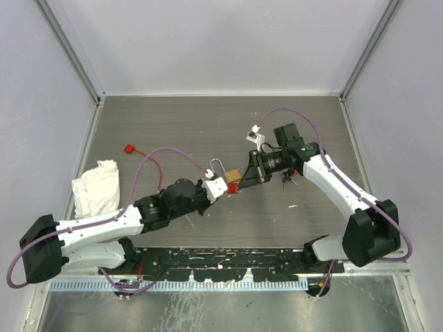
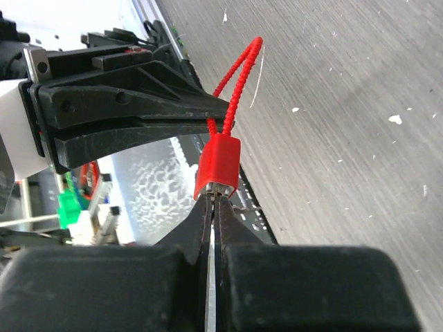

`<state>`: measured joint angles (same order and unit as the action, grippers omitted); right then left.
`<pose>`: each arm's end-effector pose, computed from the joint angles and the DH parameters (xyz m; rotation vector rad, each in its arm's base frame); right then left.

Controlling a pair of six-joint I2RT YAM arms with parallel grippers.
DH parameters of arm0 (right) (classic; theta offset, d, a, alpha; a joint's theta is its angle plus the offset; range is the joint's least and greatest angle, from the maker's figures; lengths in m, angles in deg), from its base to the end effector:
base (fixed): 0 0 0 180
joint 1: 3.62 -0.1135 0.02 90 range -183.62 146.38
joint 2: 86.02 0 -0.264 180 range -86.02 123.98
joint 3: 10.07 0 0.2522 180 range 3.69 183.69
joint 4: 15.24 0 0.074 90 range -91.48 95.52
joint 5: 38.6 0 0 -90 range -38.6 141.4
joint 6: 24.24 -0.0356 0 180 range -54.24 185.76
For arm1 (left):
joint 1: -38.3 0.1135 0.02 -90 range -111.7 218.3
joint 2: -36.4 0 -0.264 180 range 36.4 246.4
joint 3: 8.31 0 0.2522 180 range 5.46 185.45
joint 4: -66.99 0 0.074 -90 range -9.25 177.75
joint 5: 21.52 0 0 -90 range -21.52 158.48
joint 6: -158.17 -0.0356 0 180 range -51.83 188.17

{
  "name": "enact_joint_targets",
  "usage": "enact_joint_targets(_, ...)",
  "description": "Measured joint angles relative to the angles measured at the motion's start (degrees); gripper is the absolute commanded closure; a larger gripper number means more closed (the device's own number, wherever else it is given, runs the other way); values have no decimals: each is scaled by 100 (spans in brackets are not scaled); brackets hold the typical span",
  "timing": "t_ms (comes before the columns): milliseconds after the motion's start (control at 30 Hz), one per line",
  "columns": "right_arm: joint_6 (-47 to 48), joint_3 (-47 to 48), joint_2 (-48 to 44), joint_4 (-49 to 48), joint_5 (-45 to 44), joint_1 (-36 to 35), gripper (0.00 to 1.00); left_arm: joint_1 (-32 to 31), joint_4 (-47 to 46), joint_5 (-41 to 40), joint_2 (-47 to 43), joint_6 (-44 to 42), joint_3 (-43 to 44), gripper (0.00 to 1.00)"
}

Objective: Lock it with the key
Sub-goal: Lock the lock.

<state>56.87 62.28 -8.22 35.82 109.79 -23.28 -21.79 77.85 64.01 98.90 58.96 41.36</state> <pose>0.2407 0.1182 0.2703 -0.6350 2.3817 1.4967 0.1242 -0.2103 0.2477 1.1042 1.6881 -0.4948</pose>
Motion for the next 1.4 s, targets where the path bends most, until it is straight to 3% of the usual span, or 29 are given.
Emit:
enact_joint_targets(133,295,46,-57,20,-109,-114,99,2,37,-28,70,-219,24,100)
enact_joint_targets(367,-824,-514,352,-450,809,564,99,-26,166,-116,527,-487,382,100)
enact_joint_targets(600,42,-66,295,79,210,201,99,-24,321,-216,531,-649,396,100)
enact_joint_targets(867,-1198,-704,442,-662,1005,597,99,-61,249,-326,614,-791,439,100)
enact_joint_targets(1133,-179,-109,232,-33,254,278,99,-46,94,-393,592,-826,365,100)
enact_joint_targets(1300,-1746,-1241,144,-1493,1119,599,99,-46,-140,-199,422,-782,125,100)
enact_joint_targets(1400,-2363,-1480,264,-1853,1353,658,99,-59,-120,-127,422,-765,87,100)
